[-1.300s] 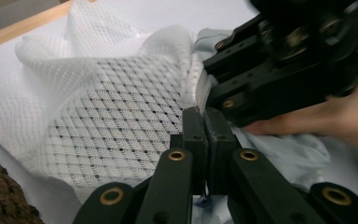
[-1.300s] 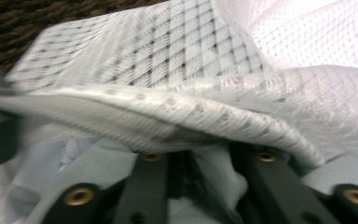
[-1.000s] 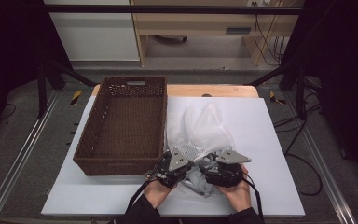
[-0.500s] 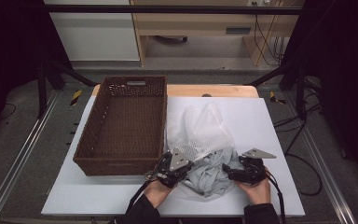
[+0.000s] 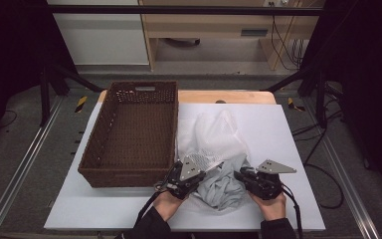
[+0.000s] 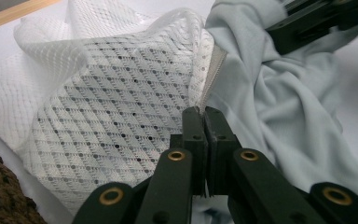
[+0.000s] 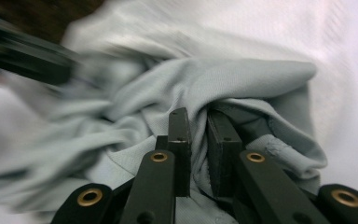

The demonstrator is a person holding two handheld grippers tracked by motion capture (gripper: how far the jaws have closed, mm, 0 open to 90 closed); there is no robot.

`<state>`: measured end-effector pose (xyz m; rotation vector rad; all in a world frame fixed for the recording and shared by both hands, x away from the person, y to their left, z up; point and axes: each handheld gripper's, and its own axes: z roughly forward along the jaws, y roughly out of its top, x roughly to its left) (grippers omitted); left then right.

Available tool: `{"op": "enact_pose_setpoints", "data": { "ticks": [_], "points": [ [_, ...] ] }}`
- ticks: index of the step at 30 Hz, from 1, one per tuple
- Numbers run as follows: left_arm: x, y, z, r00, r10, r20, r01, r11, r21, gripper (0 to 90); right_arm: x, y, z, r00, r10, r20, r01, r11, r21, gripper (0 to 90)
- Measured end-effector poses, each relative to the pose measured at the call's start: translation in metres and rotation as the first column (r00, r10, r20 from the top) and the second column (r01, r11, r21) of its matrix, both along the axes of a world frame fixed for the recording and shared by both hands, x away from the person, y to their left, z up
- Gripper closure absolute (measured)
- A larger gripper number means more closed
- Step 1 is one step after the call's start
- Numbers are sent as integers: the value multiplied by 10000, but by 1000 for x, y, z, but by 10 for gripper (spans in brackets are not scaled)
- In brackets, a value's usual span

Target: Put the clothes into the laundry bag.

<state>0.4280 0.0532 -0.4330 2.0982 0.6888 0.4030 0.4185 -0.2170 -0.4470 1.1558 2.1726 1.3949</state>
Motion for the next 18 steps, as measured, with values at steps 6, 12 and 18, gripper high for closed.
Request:
{"op": "enact_pose_setpoints", "data": {
  "ticks": [6, 12, 18],
  "points": [
    [-3, 1, 8, 9999, 4, 143, 0, 9996, -291, 879, -11, 43, 10, 9843, 1712, 427, -1704, 9852, -203, 818],
    [-12, 4, 24, 9980, -108, 617, 155, 9971, -750, 880, 6, 77, -2, 9883, 1527, -9, -1518, 9820, -1128, 814],
    [-17, 1, 26, 9975, -296, 642, 341, 9970, -699, 880, 35, 72, -12, 9998, 58, -186, -77, 9943, -1067, 808]
  ]
}}
